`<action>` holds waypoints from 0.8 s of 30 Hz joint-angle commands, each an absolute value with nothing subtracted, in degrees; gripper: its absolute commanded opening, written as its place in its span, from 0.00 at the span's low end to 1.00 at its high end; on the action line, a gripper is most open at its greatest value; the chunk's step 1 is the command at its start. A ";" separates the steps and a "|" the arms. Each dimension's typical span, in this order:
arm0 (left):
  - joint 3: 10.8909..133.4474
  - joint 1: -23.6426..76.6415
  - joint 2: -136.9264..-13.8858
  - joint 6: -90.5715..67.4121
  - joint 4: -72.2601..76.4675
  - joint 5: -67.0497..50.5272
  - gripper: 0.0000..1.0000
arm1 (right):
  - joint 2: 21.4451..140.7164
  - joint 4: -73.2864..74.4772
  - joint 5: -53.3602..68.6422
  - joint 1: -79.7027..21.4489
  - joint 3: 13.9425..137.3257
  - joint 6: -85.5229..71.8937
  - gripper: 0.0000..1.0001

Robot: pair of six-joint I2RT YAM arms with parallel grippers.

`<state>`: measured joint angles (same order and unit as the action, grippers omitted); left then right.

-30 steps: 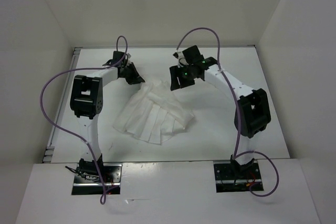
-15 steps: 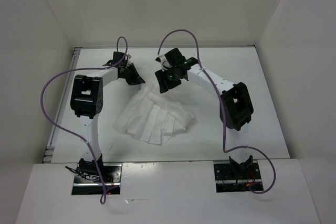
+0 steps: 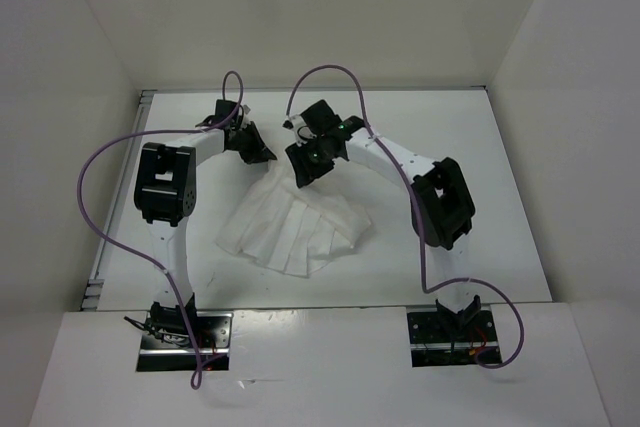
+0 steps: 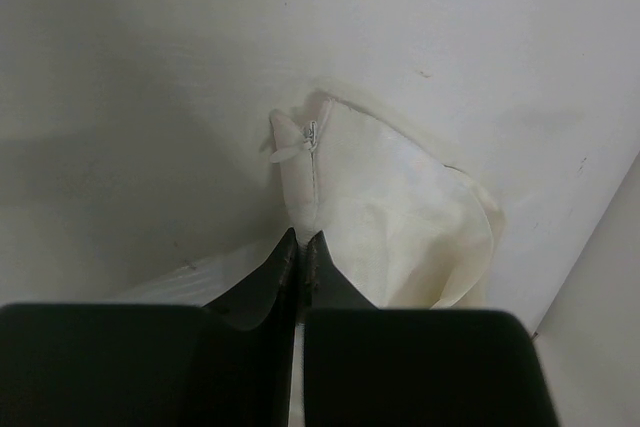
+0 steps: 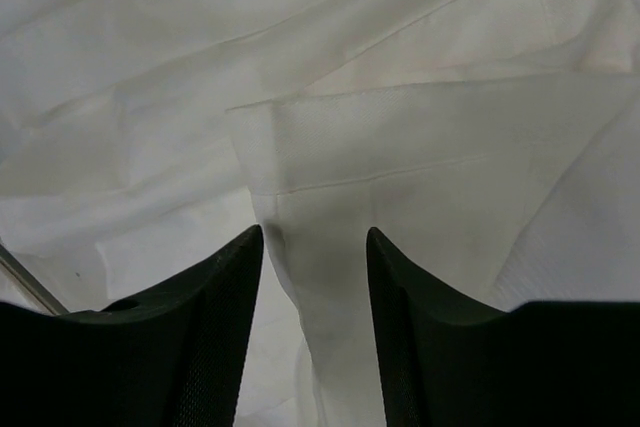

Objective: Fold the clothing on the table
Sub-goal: Flatten the skirt out

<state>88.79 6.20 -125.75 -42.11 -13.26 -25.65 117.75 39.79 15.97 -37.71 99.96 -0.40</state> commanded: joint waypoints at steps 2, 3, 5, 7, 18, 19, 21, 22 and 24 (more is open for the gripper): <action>88.42 6.42 -125.33 -41.92 -12.57 -26.89 0.02 | 119.88 38.32 16.08 -37.71 101.16 -0.18 0.46; 88.42 6.42 -125.33 -41.92 -12.57 -26.89 0.02 | 119.88 38.32 16.08 -37.71 101.77 -0.18 0.44; 87.90 6.42 -125.33 -41.92 -12.57 -26.89 0.02 | 121.37 38.32 16.61 -37.71 102.39 -0.18 0.43; 87.89 6.42 -125.33 -41.92 -12.57 -26.89 0.02 | 121.99 39.02 16.61 -38.23 102.92 -0.18 0.38; 84.47 4.58 -113.65 -38.32 -14.67 -33.22 0.02 | 102.14 36.31 11.86 -26.03 94.40 -4.56 0.00; 84.46 4.57 -112.34 -38.32 -14.68 -33.22 0.02 | 101.52 35.69 13.08 -24.19 93.79 -5.09 0.00; 83.06 3.96 -111.63 -37.71 -15.21 -33.93 0.02 | 100.99 34.28 14.41 -19.44 92.21 -6.58 0.00; 83.06 3.35 -111.62 -37.71 -15.21 -33.93 0.02 | 100.99 33.67 14.41 -18.03 92.20 -7.37 0.00; 83.06 3.34 -112.23 -37.71 -15.21 -33.93 0.02 | 103.86 32.61 14.41 -14.34 92.20 -10.26 0.00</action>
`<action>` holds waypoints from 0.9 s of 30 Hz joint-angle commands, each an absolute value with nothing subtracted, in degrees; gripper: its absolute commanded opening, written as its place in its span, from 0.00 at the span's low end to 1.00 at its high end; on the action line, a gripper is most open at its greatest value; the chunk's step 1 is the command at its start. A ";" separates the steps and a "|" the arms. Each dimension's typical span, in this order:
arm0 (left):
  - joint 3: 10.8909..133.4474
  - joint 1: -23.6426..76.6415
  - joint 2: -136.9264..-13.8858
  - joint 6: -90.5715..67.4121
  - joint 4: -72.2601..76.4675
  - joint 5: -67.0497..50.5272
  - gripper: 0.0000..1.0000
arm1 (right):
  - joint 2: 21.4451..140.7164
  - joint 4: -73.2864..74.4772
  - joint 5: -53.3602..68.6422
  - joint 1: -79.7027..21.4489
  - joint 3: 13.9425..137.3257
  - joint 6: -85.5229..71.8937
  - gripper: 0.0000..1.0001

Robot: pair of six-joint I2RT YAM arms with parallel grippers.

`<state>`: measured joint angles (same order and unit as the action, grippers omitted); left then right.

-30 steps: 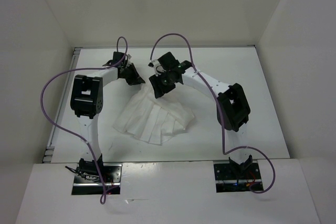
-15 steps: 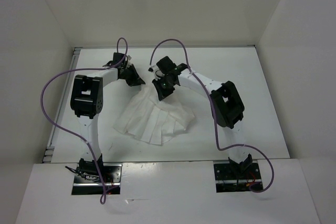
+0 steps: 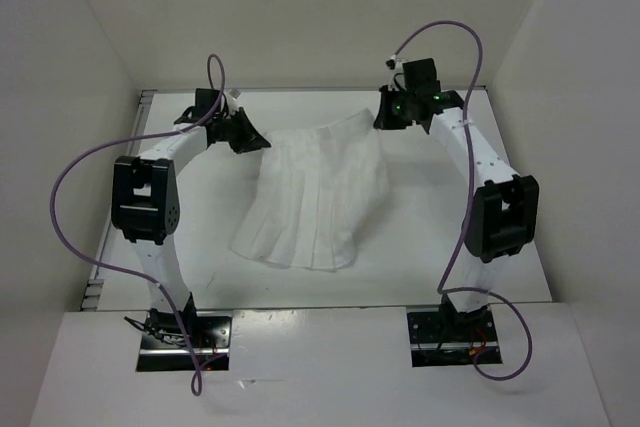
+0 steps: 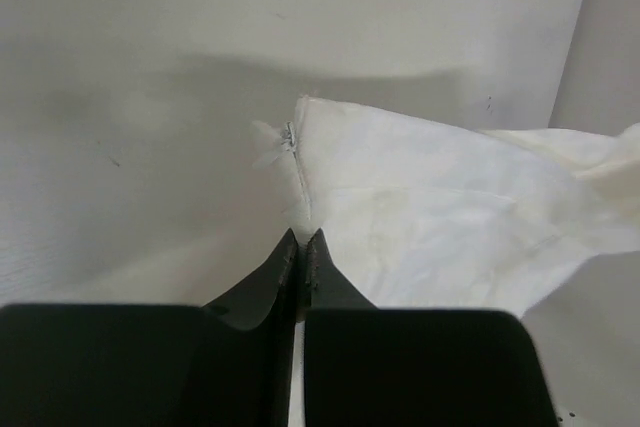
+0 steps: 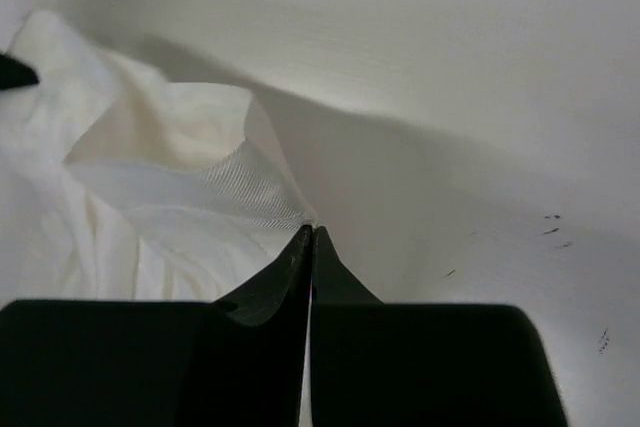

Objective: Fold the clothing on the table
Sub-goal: Flatten the skirt out

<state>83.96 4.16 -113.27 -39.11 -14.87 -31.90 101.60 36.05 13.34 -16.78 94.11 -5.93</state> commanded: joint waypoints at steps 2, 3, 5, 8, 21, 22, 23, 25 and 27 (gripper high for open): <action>84.19 3.34 -115.04 -37.71 -14.68 -35.41 0.02 | 106.77 31.82 13.54 -11.36 94.20 -12.12 0.01; 84.72 3.34 -116.18 -38.84 -13.89 -37.16 0.02 | 109.75 31.21 12.23 -10.73 95.00 -14.57 0.09; 86.65 3.95 -119.61 -39.63 -13.36 -37.88 0.10 | 111.35 30.33 9.95 -9.93 96.32 -16.51 0.31; 88.59 4.48 -122.17 -40.25 -12.83 -39.02 0.37 | 110.14 29.18 6.26 -9.23 96.33 -17.84 0.36; 82.54 4.48 -118.56 -39.81 -8.35 -35.07 0.60 | 105.21 29.53 2.11 -10.46 89.03 -13.80 0.47; 82.53 4.48 -118.56 -39.29 -8.35 -34.46 0.60 | 105.81 29.53 2.98 -10.46 89.03 -13.80 0.47; 82.53 4.48 -118.56 -39.29 -8.35 -34.45 0.60 | 105.82 29.53 3.51 -10.46 89.56 -13.80 0.47; 82.53 4.48 -119.36 -38.76 -8.35 -34.45 0.59 | 106.44 29.53 3.52 -10.46 90.17 -13.80 0.47; 83.06 4.48 -120.84 -38.76 -7.82 -33.84 0.53 | 107.13 29.53 4.22 -10.46 90.87 -13.80 0.47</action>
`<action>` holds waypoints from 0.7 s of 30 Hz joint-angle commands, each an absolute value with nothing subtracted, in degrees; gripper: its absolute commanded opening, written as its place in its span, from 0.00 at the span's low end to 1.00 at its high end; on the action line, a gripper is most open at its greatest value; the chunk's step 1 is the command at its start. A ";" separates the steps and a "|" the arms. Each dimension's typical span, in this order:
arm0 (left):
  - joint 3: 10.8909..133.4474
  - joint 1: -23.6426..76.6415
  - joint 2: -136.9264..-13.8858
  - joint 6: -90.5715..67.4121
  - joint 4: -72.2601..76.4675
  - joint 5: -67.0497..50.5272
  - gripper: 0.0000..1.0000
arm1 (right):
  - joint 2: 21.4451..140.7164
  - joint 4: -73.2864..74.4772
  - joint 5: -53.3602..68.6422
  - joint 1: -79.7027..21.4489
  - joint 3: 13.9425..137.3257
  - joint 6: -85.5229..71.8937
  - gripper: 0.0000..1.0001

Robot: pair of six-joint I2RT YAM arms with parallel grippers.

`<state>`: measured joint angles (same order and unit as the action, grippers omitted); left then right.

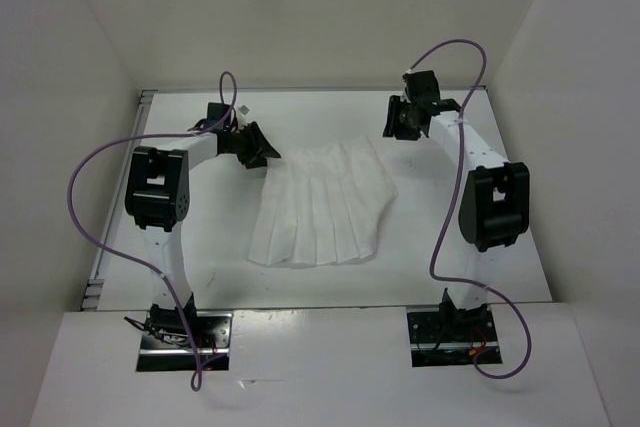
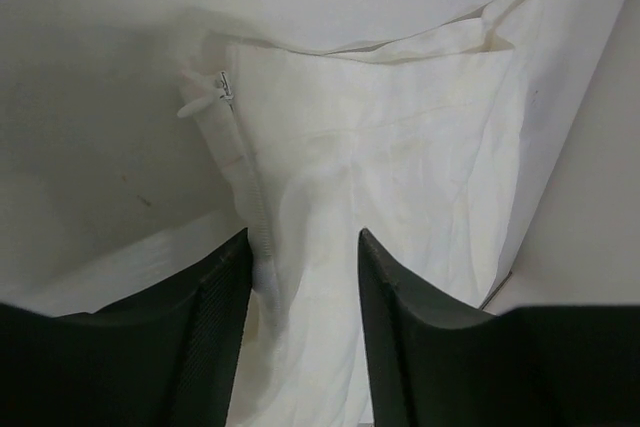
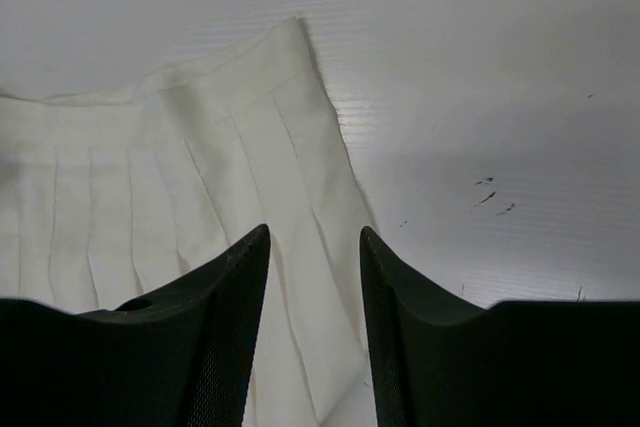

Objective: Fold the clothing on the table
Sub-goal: Flatten the skirt out

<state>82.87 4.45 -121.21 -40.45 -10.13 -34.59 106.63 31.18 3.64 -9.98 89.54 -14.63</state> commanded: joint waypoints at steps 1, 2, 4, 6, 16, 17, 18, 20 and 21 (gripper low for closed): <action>83.06 4.48 -120.85 -38.76 -7.21 -33.84 0.51 | 107.75 29.53 4.74 -10.46 91.57 -13.80 0.47; 83.06 5.00 -121.72 -38.76 -6.69 -33.23 0.47 | 108.28 29.53 4.75 -10.46 92.10 -13.80 0.47; 83.58 5.01 -123.13 -38.24 -6.68 -32.61 0.11 | 110.91 30.23 5.97 -10.46 94.12 -13.18 0.47; 84.29 5.62 -123.84 -38.23 -6.68 -32.61 0.00 | 114.93 31.81 7.99 -10.46 97.27 -12.13 0.48; 83.14 6.15 -121.38 -36.39 -7.29 -33.83 0.00 | 128.04 31.99 12.30 -10.46 105.90 -9.41 0.48; 83.14 6.15 -121.38 -35.86 -7.82 -33.84 0.00 | 128.75 31.99 12.30 -9.94 106.52 -9.40 0.48; 83.84 6.15 -121.38 -35.86 -7.82 -33.84 0.00 | 129.37 31.99 12.83 -9.93 107.57 -9.40 0.48; 83.85 6.15 -121.38 -35.86 -8.44 -34.45 0.00 | 130.60 31.99 12.83 -9.93 108.19 -9.40 0.48; 84.46 6.15 -121.38 -35.25 -9.05 -34.45 0.00 | 130.61 31.99 12.83 -9.93 108.19 -9.40 0.48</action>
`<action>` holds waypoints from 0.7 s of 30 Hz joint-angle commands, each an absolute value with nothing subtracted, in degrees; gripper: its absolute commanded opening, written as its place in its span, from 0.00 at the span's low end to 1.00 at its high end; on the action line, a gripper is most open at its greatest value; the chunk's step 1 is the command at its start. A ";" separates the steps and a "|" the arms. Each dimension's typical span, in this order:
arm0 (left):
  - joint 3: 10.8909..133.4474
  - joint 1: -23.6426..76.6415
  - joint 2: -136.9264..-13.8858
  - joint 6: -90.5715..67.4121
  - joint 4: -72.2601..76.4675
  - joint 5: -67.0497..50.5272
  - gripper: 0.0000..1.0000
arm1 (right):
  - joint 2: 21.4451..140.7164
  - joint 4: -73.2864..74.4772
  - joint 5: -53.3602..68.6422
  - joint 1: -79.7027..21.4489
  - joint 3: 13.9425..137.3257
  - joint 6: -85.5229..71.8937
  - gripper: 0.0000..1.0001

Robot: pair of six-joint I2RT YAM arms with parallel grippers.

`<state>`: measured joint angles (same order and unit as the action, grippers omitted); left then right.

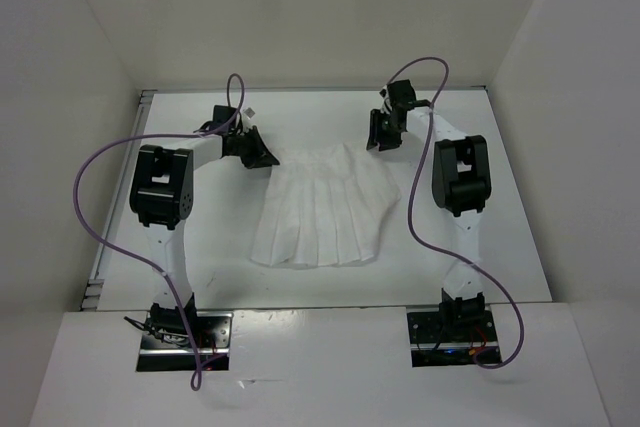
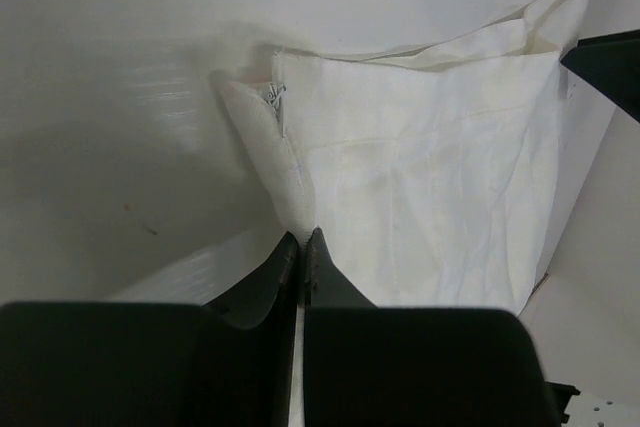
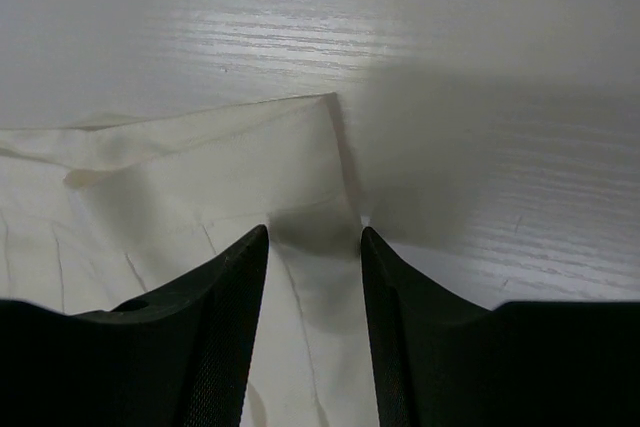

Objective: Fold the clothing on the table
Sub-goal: Flatten the skirt out

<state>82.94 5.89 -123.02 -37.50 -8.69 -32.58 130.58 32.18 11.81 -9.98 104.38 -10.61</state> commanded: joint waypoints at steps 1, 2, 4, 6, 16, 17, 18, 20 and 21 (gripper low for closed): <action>84.98 6.15 -121.90 -35.24 -9.05 -34.45 0.00 | 131.21 31.99 12.83 -9.32 108.19 -9.40 0.48; 84.99 6.15 -121.90 -35.24 -9.05 -34.98 0.00 | 131.22 31.38 12.83 -9.32 108.19 -9.40 0.48; 85.69 6.15 -122.51 -35.24 -9.57 -34.98 0.00 | 131.92 31.38 13.36 -9.32 108.80 -9.40 0.48; 85.69 6.15 -123.22 -35.24 -9.58 -36.03 0.00 | 132.54 31.38 14.41 -9.32 108.81 -9.40 0.48; 86.22 6.15 -123.75 -34.72 -9.58 -37.18 0.00 | 137.10 30.23 18.44 -9.32 111.09 -8.88 0.41; 86.22 6.15 -123.75 -34.72 -9.58 -37.18 0.00 | 137.89 30.23 19.50 -9.32 111.09 -8.88 0.37; 86.22 6.15 -123.75 -34.72 -10.10 -37.18 0.00 | 137.90 30.23 20.64 -9.32 111.62 -8.88 0.31; 86.22 6.15 -123.75 -34.19 -10.11 -37.18 0.00 | 138.43 30.23 25.28 -8.79 111.62 -8.88 0.02; 86.22 6.15 -123.75 -34.19 -10.11 -36.66 0.00 | 138.43 30.84 26.62 -8.09 111.62 -9.49 0.00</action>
<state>84.49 5.89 -123.09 -35.99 -10.31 -35.27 136.38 30.65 20.45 -8.99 110.15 -9.56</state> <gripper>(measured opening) 0.014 0.033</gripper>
